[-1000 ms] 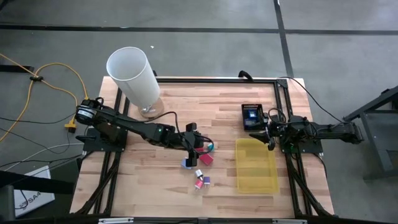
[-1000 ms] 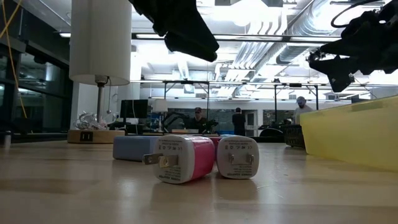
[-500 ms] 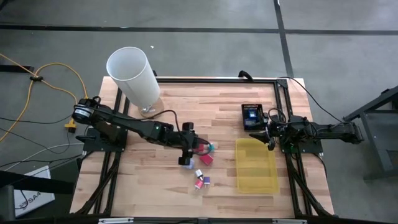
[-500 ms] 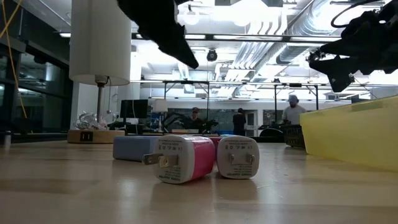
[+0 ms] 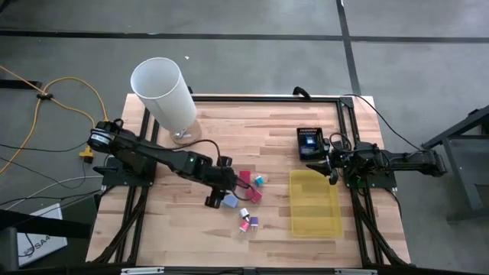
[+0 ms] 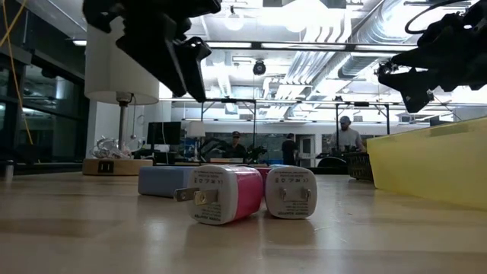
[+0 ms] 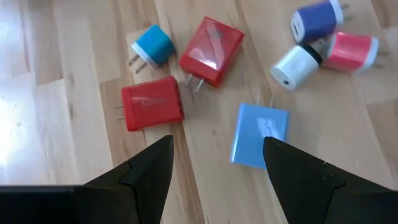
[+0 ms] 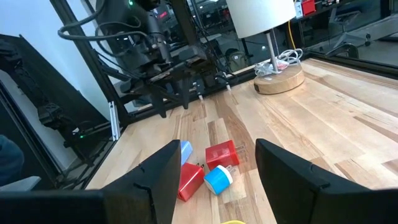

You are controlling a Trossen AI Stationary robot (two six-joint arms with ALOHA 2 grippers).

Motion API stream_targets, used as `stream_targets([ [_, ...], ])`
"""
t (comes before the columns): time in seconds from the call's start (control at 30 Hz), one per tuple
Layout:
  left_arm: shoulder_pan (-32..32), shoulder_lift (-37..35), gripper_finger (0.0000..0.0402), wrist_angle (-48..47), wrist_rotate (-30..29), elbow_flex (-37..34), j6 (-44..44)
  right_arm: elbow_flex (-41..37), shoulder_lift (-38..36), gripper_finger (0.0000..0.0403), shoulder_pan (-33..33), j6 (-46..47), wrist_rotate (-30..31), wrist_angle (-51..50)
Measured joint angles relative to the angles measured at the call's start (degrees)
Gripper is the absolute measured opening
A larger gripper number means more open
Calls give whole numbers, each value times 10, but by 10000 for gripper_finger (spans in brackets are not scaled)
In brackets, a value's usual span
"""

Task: Pick & Place Office items
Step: Put the blue charger adapter into the yellow bin

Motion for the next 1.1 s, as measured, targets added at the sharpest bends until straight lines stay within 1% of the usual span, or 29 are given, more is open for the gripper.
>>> stream_targets([
  [0.17,-17,16,238,-10,0,0,3,0,0,193,0,0,0,0],
  [0.33,-31,46,238,-13,15,0,-24,0,2,193,0,0,0,3],
  [0.63,-23,83,238,-2,54,0,-26,0,3,193,0,0,0,3],
  [1.1,-19,115,238,29,73,-1,-21,0,5,193,0,0,0,2],
])
